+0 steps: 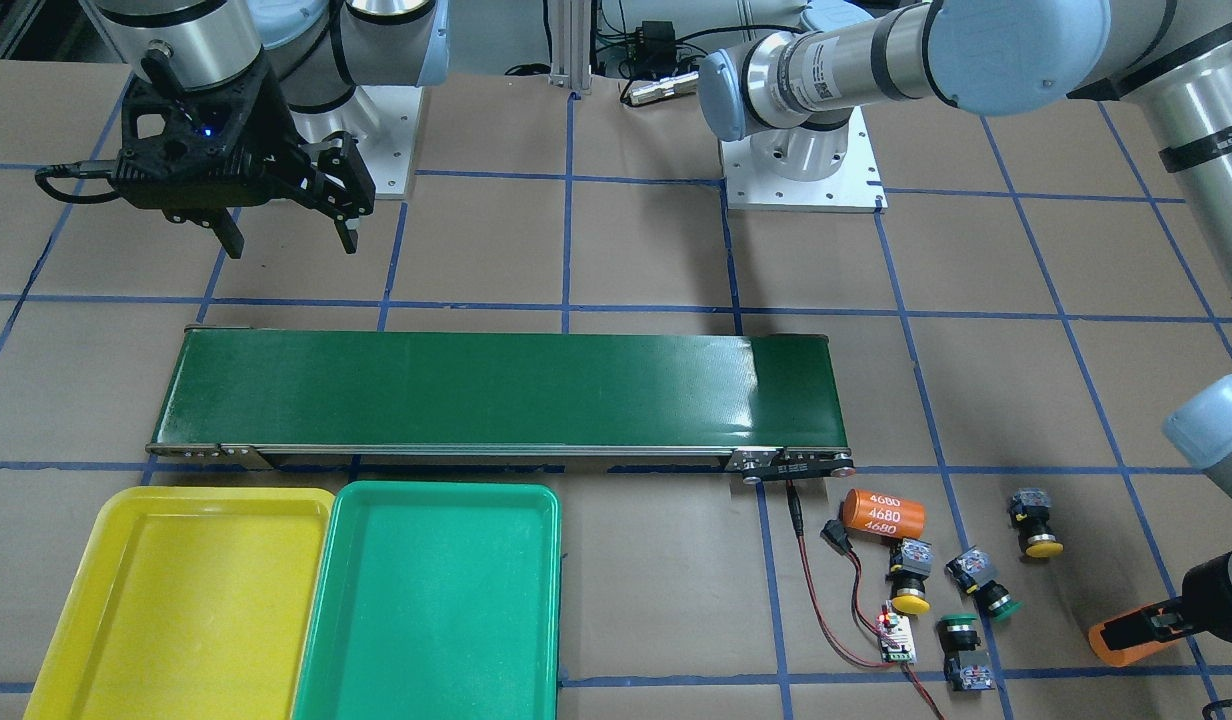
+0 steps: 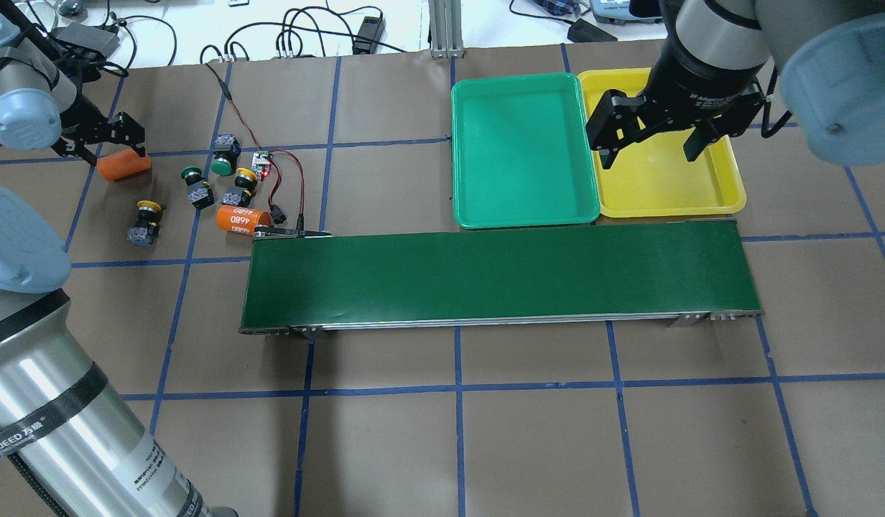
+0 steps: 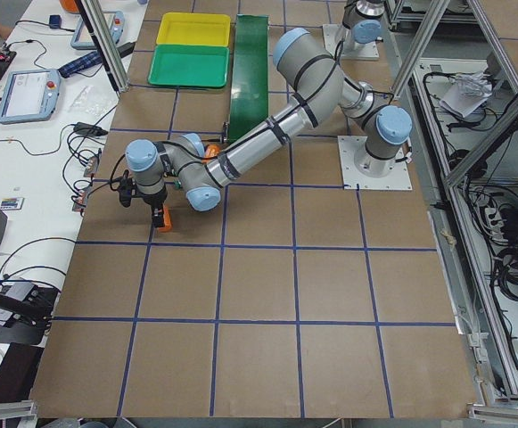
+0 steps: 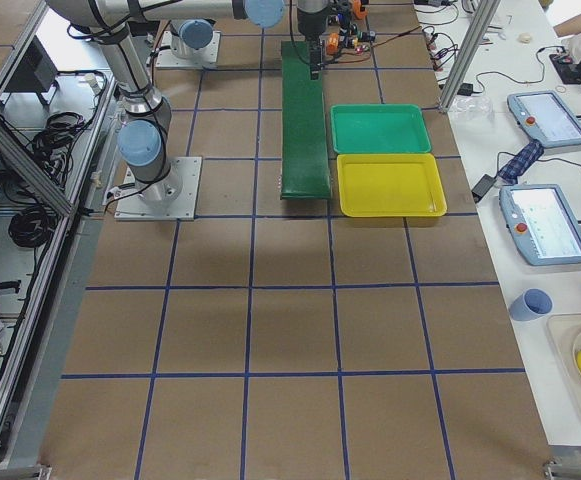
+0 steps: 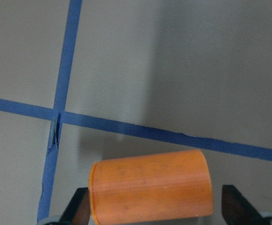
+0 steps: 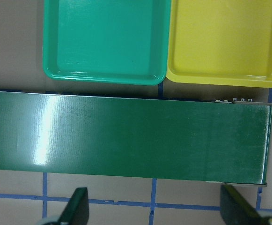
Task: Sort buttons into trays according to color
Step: 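Lower the left gripper and grasp the orange cylinder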
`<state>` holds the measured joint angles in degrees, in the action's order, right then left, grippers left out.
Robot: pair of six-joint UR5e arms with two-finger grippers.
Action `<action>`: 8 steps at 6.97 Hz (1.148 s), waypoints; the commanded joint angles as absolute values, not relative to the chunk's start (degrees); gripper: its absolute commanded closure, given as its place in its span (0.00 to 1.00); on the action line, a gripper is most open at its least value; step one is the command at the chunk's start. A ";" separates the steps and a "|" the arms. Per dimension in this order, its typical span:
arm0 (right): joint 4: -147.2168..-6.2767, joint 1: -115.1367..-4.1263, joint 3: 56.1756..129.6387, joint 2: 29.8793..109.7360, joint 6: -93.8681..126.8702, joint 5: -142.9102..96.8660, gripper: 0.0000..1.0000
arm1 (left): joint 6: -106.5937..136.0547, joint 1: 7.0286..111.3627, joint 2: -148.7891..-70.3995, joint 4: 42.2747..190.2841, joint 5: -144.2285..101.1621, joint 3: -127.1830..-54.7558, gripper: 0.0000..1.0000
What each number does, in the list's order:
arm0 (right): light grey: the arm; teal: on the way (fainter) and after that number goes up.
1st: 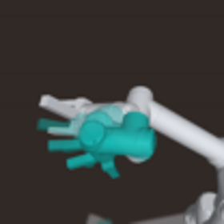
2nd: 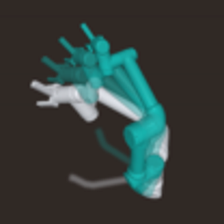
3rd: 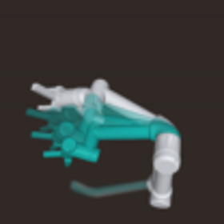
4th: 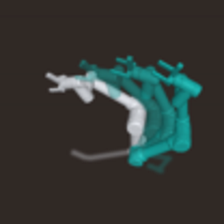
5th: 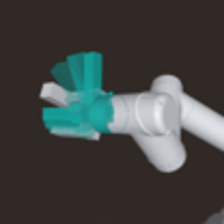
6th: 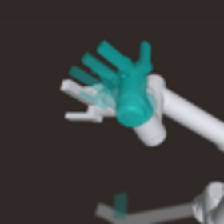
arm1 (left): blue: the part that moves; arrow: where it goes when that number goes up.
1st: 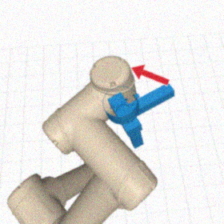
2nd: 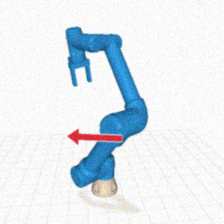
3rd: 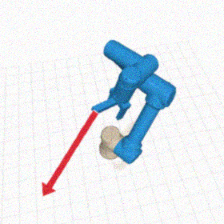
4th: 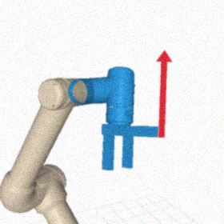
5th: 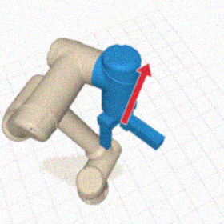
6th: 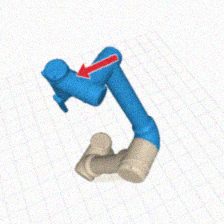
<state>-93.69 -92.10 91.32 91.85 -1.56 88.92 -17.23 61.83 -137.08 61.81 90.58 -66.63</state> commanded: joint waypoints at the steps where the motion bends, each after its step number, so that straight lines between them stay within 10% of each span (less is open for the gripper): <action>1: -93.69 -92.02 91.32 91.85 -1.67 88.95 0.00 | -17.23 61.96 -137.11 61.79 90.62 -66.53 0.00; 8: -93.69 -91.93 91.32 91.85 -1.67 89.03 0.00 | -17.31 61.96 -138.25 61.87 90.79 -64.69 0.00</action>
<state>-93.69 -92.03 91.32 91.85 -1.67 89.02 -17.30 61.96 -138.14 61.87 90.86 -64.71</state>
